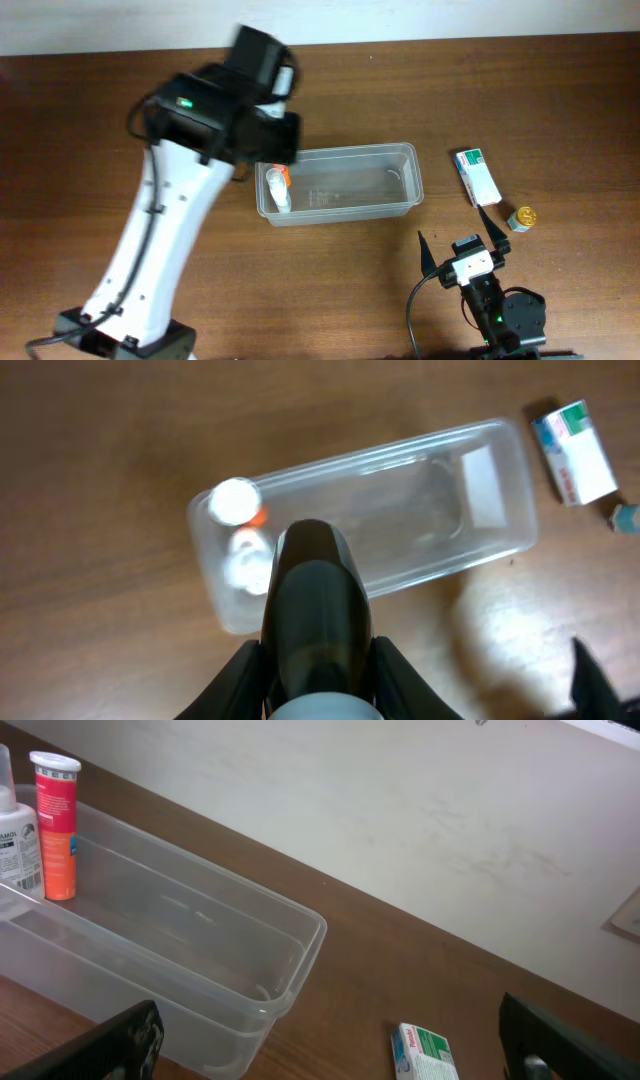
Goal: Pack container
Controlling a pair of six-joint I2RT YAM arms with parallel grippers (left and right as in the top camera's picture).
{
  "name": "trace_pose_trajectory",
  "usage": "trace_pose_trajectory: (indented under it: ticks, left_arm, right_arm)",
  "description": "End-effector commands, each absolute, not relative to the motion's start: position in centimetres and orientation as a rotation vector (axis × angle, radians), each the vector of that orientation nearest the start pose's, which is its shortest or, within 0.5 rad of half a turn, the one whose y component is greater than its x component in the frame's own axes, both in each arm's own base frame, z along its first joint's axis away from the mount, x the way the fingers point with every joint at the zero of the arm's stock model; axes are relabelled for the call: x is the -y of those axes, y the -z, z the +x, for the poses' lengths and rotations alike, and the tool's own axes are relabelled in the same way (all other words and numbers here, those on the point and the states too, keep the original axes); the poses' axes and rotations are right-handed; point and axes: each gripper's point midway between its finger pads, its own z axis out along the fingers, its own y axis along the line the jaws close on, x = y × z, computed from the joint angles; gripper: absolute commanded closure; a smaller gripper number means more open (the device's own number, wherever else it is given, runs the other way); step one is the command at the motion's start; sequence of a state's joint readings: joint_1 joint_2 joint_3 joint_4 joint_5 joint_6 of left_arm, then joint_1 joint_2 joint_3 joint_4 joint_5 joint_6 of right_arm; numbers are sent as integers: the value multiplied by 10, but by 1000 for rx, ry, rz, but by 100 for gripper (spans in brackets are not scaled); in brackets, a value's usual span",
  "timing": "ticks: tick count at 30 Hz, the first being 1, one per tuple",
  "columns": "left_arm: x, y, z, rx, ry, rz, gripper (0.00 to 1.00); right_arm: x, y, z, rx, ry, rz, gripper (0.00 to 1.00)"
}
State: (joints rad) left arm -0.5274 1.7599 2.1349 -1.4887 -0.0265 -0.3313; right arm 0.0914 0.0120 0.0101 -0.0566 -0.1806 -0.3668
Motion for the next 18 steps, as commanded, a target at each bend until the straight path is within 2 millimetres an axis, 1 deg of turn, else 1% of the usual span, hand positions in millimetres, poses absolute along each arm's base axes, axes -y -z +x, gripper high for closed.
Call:
trace_pose_trajectory:
  ticks: [1, 4, 6, 11, 15, 18]
  left_arm:
    - [206, -306, 333, -2618, 135, 139, 86]
    - [225, -291, 330, -2636, 102, 162, 86]
    - [234, -275, 331, -2671, 77, 165, 86]
    - [244, -230, 343, -2768, 4, 88, 86]
    - [251, -197, 348, -2834, -57, 101, 86]
    - [252, -188, 349, -2851, -79, 105, 86]
  right_arm:
    - [-50, -160, 240, -1559, 67, -487, 2]
    - [-50, -160, 240, -1559, 67, -487, 1]
    - [-50, -160, 240, -1559, 67, -487, 2]
    - [-50, -160, 240, -1559, 67, -487, 2]
    - [-50, -160, 240, -1559, 67, -487, 2]
    - [-50, -160, 240, -1559, 67, -487, 2]
